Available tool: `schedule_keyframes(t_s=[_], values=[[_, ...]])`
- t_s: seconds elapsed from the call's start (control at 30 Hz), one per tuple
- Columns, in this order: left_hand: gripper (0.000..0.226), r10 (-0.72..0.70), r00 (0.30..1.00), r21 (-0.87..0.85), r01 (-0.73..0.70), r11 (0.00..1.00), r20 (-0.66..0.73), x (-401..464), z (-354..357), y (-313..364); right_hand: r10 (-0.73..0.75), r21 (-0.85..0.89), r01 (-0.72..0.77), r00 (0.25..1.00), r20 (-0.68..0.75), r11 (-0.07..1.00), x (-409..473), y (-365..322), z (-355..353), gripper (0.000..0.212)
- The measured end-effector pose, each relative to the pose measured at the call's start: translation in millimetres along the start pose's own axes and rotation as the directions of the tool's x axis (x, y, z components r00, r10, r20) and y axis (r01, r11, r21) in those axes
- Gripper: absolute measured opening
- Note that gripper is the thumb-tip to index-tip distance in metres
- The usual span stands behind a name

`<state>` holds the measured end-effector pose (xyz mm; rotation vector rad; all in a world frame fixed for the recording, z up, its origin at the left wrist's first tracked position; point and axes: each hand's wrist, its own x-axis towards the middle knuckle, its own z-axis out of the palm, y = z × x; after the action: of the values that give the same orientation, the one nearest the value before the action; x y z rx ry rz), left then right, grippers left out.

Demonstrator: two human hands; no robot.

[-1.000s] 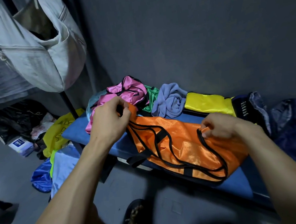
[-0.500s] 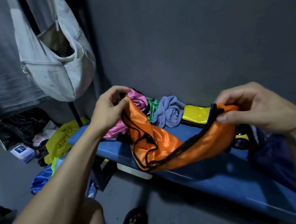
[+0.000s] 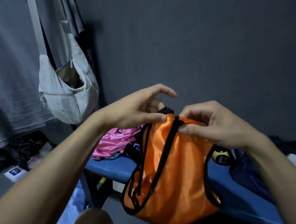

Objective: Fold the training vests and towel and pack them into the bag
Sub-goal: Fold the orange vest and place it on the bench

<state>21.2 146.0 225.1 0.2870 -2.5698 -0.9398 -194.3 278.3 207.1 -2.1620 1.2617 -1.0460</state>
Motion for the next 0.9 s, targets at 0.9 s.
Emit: schedule_keyframes(t_s=[0.9], values=[[0.046, 0.130, 0.990, 0.181, -0.139, 0.974, 0.058, -7, 28, 40, -0.018, 0.048, 0.018, 1.000, 0.003, 0.999, -6, 6, 2, 0.011]])
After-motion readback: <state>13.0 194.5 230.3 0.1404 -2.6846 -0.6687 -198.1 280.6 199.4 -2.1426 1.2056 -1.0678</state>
